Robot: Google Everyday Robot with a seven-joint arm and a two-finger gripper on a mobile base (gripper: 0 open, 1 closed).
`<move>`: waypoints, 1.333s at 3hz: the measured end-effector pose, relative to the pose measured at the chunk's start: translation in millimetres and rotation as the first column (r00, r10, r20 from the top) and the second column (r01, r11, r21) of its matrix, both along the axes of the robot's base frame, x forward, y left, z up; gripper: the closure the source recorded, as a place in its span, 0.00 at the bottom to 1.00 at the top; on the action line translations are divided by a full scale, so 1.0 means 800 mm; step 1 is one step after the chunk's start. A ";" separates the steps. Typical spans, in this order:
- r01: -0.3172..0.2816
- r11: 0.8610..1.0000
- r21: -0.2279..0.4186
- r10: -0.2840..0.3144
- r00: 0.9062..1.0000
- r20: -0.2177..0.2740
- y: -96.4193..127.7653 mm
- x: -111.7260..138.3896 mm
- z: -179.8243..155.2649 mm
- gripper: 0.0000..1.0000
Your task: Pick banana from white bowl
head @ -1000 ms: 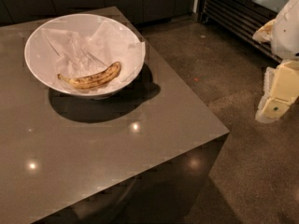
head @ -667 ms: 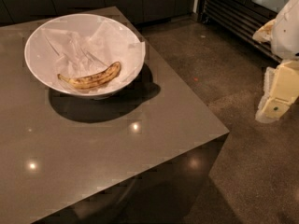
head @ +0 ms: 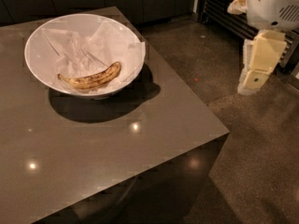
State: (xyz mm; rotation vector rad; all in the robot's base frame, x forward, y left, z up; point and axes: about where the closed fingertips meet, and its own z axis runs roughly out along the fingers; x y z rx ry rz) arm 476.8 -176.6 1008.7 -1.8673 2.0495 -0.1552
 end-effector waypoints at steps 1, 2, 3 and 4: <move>-0.051 0.998 -0.025 0.052 0.998 0.043 0.022 0.013 0.009 0.00; -0.051 0.998 -0.025 0.052 0.998 0.044 0.022 0.013 0.009 0.00; -0.081 0.996 0.048 0.078 0.995 0.065 0.040 0.023 0.015 0.00; -0.195 0.973 0.125 0.185 0.979 0.087 0.086 0.052 0.028 0.00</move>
Offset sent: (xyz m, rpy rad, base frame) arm 0.0094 0.0159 0.0066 -0.0216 -0.0395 0.0467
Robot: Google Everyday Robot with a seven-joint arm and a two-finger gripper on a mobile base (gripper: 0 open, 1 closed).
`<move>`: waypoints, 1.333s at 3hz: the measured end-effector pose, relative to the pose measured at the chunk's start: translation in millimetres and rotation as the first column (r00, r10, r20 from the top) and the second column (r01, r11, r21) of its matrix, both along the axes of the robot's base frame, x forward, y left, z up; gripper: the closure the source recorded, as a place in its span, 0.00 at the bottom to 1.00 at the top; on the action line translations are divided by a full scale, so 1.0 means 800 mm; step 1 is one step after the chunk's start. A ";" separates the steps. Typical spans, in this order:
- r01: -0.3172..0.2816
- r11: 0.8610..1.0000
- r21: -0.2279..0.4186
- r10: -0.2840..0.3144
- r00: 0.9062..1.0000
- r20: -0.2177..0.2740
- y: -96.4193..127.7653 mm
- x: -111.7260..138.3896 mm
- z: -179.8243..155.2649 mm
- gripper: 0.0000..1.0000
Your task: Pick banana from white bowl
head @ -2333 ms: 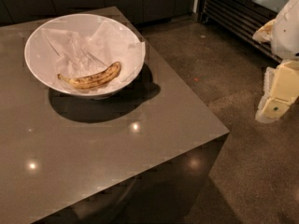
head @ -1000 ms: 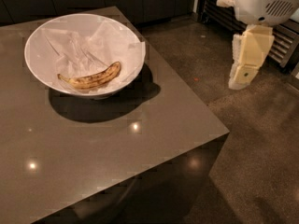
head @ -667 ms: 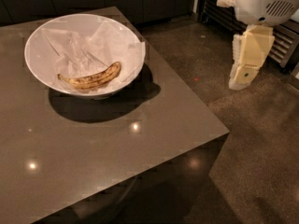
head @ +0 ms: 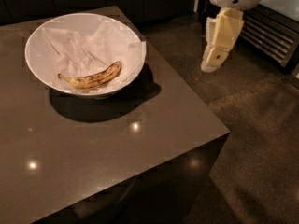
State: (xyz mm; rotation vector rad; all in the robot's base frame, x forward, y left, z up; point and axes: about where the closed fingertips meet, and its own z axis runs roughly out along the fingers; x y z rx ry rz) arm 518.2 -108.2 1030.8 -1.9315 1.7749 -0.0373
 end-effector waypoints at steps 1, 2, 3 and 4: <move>-0.085 0.996 0.027 0.084 0.996 0.020 0.045 0.029 0.017 0.00; -0.085 0.996 0.027 0.084 0.996 0.020 0.045 0.029 0.017 0.00; -0.182 0.983 0.026 0.181 0.983 0.042 0.094 0.048 0.021 0.00; -0.291 0.957 -0.015 0.291 0.956 0.047 0.145 0.075 0.021 0.00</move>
Offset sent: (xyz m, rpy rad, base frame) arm 0.0192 0.0277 0.0081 0.0193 -0.0047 0.0703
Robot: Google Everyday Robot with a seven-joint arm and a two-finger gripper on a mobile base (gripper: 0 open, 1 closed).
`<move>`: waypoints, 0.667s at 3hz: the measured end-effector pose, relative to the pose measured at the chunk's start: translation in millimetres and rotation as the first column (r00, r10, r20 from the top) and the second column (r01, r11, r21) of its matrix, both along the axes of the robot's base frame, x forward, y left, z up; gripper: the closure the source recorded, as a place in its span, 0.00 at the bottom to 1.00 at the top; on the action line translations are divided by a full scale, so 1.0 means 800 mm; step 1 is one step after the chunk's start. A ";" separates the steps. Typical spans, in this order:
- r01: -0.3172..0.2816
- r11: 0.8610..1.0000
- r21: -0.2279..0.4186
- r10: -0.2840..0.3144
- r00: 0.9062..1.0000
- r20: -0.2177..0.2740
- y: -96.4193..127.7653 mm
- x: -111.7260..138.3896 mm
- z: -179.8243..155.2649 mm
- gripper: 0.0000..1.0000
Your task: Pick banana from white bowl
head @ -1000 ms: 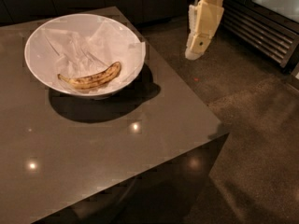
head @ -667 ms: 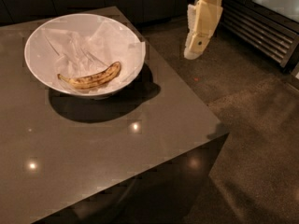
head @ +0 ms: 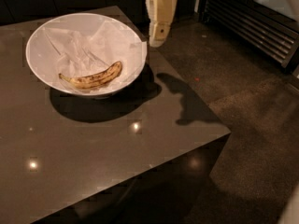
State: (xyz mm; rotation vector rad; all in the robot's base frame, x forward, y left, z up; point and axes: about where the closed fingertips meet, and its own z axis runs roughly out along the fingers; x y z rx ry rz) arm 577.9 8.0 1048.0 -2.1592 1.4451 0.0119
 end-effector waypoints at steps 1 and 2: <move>-0.104 0.994 -0.037 0.105 0.994 0.024 0.048 0.019 0.002 0.00; -0.112 0.994 0.003 0.111 0.994 0.016 0.061 0.021 -0.003 0.00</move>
Offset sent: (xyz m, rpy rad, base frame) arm 0.0116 0.0217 -0.0181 0.0324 0.0418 0.0675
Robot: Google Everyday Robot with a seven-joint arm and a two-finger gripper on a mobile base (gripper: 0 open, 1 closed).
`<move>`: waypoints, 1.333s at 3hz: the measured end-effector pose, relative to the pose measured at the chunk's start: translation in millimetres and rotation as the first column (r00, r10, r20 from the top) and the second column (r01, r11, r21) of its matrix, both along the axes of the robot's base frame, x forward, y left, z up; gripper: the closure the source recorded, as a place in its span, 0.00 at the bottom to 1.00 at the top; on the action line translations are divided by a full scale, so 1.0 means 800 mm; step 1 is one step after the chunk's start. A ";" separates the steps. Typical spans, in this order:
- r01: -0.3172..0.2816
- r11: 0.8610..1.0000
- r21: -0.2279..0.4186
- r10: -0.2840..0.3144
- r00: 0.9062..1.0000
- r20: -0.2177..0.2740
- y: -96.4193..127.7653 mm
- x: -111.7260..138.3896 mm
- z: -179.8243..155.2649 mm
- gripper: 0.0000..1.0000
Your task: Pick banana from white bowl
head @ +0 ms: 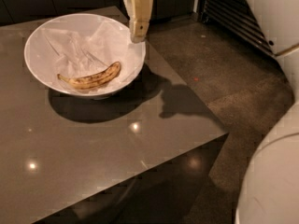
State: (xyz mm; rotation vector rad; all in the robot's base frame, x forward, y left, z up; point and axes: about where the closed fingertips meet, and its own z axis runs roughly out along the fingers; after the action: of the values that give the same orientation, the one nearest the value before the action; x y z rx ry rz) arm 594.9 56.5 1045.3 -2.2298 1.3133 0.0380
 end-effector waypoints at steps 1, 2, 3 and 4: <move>0.015 1.000 0.006 -0.015 0.999 -0.047 0.002 0.006 -0.019 0.00; 0.041 0.999 0.017 -0.038 0.990 -0.136 0.009 0.014 -0.066 0.00; 0.040 0.999 0.020 -0.037 0.991 -0.132 0.011 0.016 -0.066 0.00; -0.056 0.998 0.021 0.058 0.991 -0.120 0.028 0.017 -0.080 0.00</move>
Offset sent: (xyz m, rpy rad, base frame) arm 0.0027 0.0034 -0.0676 -0.0154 0.2039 -0.0325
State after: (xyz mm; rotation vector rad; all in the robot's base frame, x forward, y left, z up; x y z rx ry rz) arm 608.1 78.5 981.3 -2.2804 1.3068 0.2077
